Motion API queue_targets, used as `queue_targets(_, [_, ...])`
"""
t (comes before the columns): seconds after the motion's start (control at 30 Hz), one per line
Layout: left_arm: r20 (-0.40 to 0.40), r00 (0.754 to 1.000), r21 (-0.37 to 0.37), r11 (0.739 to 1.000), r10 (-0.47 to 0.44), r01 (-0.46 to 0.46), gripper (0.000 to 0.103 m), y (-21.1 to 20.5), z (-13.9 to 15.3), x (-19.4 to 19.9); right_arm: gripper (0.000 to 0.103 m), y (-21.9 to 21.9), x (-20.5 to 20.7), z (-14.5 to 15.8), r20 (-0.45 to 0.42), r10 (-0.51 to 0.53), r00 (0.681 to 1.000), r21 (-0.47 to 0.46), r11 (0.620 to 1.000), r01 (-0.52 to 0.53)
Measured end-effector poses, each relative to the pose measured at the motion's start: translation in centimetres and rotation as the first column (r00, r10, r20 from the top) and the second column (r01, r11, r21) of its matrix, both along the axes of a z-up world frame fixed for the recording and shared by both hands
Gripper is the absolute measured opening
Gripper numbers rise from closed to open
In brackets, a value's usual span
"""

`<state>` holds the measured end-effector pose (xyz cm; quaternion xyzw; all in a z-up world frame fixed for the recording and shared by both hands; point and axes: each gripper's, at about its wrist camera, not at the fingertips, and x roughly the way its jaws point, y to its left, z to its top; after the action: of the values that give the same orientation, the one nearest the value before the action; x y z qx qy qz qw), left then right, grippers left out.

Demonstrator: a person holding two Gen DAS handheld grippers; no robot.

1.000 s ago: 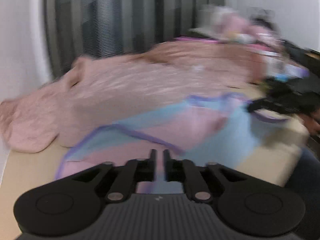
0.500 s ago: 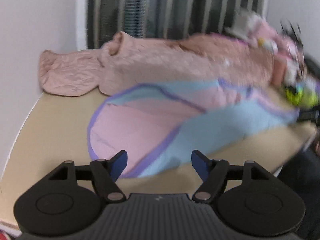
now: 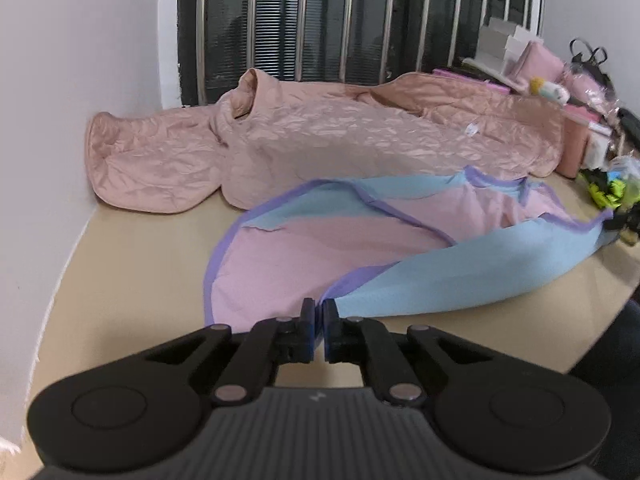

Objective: Fold clothes

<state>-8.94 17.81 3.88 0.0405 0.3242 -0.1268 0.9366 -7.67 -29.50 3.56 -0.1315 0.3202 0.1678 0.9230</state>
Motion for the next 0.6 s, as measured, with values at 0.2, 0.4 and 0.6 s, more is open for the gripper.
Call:
queue_targets(0.2, [-0.031, 0.995, 0.067, 0.994, 0.094, -0.092, 0.032, -0.3, -0.9, 0.9, 0.038, 2.1, 1.9, -1.4, 0.056, -0.109, 0.992, -0.189, 0.975, 0.118])
queue_targets(0.4, [0.018, 0.998, -0.08, 0.995, 0.055, -0.053, 0.055, 0.6, 0.9, -1.0, 0.037, 1.4, -1.6, 1.0, 0.123, -0.109, 0.986, -0.048, 0.992, 0.115])
queue_targets(0.6, [0.013, 0.999, -0.014, 0.999, -0.039, 0.039, 0.059, -3.4, 0.2, 1.2, 0.035, 3.1, -0.3, -0.7, 0.018, -0.049, 0.999, 0.038, 0.998, 0.048])
